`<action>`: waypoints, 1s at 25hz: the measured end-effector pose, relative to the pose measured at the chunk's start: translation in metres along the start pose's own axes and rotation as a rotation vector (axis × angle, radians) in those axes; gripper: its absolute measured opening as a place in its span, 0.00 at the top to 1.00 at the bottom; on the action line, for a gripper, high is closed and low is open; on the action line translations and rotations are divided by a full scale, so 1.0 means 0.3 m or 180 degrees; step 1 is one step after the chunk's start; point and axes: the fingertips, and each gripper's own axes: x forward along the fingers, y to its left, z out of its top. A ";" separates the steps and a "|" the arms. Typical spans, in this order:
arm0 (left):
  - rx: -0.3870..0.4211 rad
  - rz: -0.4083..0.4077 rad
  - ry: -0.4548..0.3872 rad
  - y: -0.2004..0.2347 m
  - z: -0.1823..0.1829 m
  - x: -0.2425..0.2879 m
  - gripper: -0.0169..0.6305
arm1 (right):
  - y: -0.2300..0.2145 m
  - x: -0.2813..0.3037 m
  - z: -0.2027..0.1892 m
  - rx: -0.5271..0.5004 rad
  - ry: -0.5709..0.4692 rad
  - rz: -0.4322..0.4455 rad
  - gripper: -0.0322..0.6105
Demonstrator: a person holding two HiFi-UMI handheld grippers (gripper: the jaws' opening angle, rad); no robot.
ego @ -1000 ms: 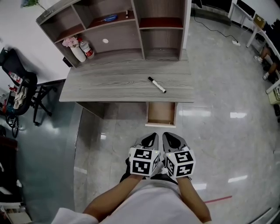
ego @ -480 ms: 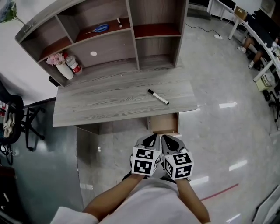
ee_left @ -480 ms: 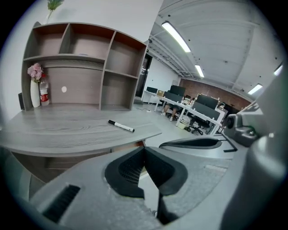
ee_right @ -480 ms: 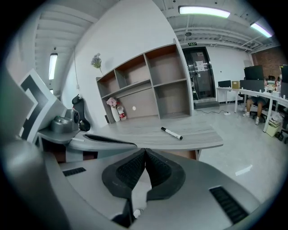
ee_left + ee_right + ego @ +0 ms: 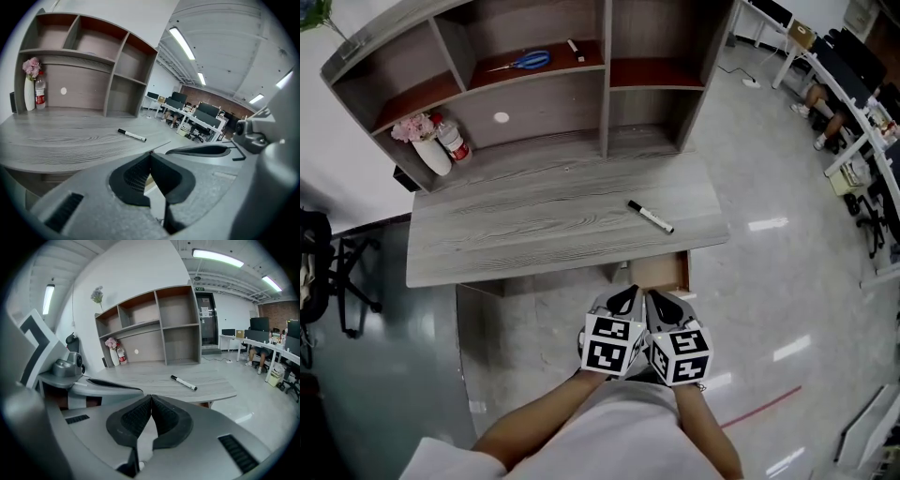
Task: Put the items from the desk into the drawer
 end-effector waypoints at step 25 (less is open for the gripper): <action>-0.0339 0.0693 0.0012 0.178 0.177 0.345 0.97 | -0.324 0.369 0.167 -0.0717 0.0243 0.0645 0.95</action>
